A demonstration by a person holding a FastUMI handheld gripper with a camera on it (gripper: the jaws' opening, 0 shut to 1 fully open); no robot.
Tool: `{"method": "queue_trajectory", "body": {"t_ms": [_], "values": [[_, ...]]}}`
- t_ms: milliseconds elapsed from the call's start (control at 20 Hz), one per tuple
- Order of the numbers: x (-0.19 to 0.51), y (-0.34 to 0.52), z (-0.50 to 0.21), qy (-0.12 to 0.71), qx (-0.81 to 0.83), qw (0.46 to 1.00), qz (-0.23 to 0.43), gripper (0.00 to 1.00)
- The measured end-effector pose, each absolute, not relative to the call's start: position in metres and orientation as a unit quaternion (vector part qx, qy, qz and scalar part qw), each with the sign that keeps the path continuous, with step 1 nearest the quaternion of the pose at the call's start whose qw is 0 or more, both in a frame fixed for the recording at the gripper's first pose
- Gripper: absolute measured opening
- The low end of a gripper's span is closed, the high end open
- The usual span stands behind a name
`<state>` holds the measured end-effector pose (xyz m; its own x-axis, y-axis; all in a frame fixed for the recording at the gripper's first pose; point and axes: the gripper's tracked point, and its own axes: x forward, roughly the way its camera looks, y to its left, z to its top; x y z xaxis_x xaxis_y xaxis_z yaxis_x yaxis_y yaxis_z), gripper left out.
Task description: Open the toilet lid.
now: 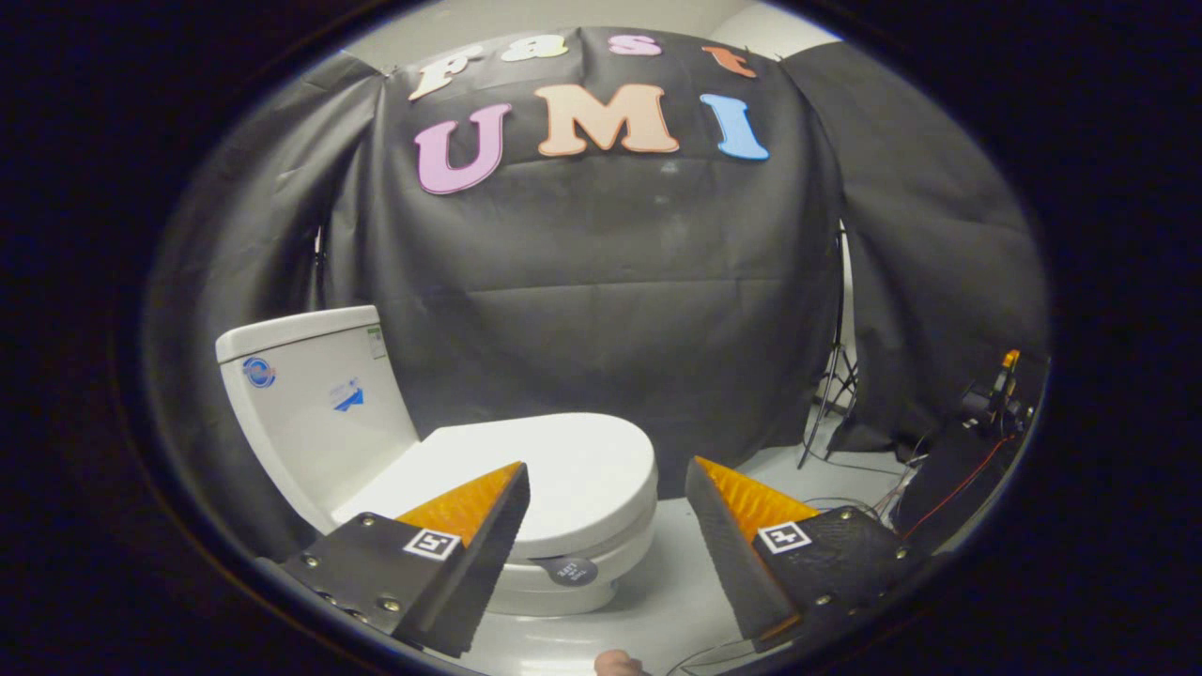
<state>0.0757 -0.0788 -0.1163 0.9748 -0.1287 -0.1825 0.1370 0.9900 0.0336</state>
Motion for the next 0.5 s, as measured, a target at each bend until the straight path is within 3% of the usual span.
{"method": "queue_trajectory", "body": {"t_ms": [500], "values": [[0.076,-0.106,-0.21,0.24,0.199,0.944,-0.109,0.99]]}}
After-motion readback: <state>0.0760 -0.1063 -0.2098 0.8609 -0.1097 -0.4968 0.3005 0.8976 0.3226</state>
